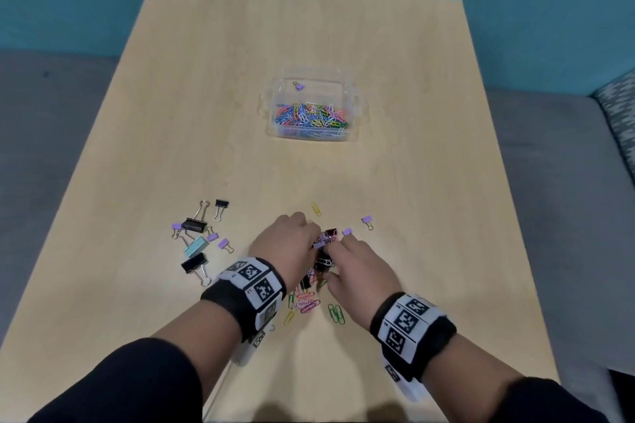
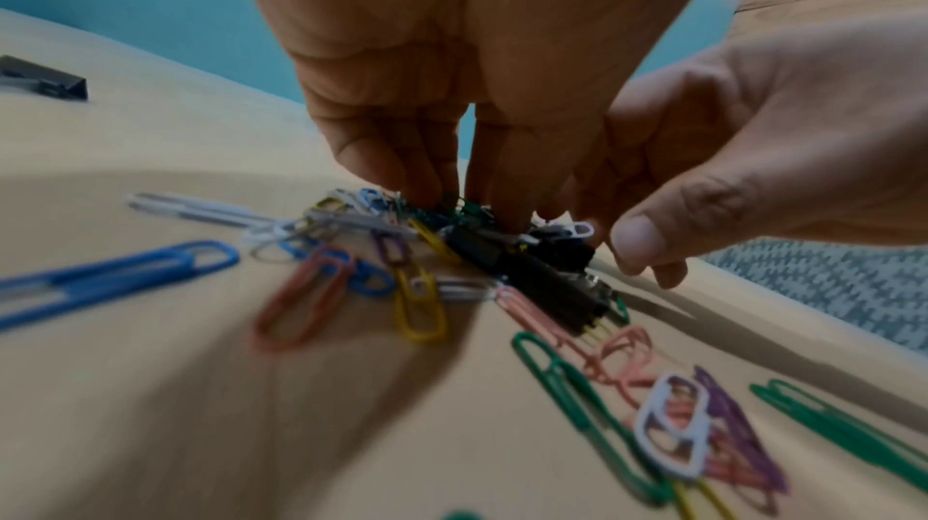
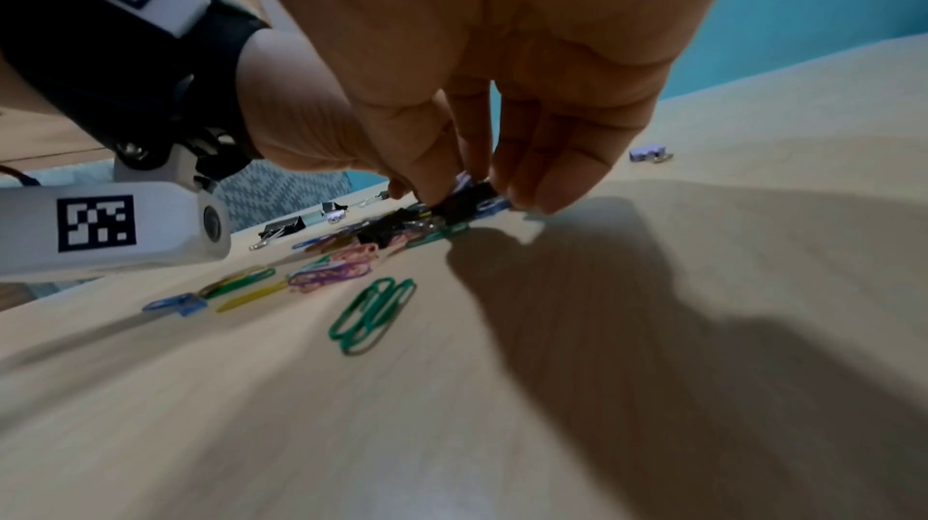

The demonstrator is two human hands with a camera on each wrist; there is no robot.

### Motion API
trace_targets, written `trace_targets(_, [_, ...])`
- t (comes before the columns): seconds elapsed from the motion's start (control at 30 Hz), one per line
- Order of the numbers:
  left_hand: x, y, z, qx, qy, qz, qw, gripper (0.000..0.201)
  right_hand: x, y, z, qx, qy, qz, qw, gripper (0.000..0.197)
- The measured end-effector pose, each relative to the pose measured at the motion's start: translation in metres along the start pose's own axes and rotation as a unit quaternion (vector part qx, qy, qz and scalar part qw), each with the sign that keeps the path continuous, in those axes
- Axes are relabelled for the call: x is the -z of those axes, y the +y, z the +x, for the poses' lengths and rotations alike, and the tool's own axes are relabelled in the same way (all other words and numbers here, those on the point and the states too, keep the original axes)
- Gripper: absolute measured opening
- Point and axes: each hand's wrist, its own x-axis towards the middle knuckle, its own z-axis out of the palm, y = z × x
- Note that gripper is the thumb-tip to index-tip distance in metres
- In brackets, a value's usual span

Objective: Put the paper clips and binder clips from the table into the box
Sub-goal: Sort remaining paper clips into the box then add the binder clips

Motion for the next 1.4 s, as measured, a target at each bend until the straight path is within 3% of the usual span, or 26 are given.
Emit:
trace_targets(0.17, [0.0, -0.001, 0.003, 0.033, 0.019, -0.038, 0.999, 0.009, -0.006, -0.007, 0.01, -0.023, -0.002, -0.018, 1.0, 0.029])
trace_targets(0.4, [0.007, 0.009, 0.01, 0.011, -0.01, -0.016, 1.0, 0.012, -0.004, -0.005, 0.017, -0.057, -0.006, -0.001, 0.998, 0.025])
trace_targets(0.7, [0.013, 0.013, 0.01, 0.084, -0.007, -0.159, 0.984, 0.015, 0.013, 0.002, 0.017, -0.135, -0.027, 0.168, 0.976, 0.023])
trace_targets(0.83, [0.019, 0.006, 0.006, 0.121, 0.027, -0.245, 0.962, 0.012, 0.02, 0.007, 0.017, -0.208, -0.042, 0.322, 0.923, 0.026])
trace_targets(1.07, [0.029, -0.012, 0.004, 0.206, 0.054, -0.451, 0.867, 0.007, 0.03, 0.013, 0.011, -0.303, -0.109, 0.609, 0.725, 0.025])
trace_targets(1.17, [0.033, -0.021, 0.001, 0.242, 0.056, -0.491, 0.835, 0.008, 0.032, 0.013, 0.008, -0.318, -0.108, 0.655, 0.677, 0.017])
trace_targets(1.27, [0.035, -0.037, -0.002, 0.271, 0.062, -0.468, 0.839, 0.014, 0.03, 0.012, 0.006, -0.33, -0.103, 0.663, 0.664, 0.011])
trace_targets(1.4, [0.036, -0.056, -0.006, 0.292, 0.1, -0.338, 0.889, 0.012, 0.031, 0.011, 0.002, -0.362, -0.11, 0.684, 0.624, 0.021])
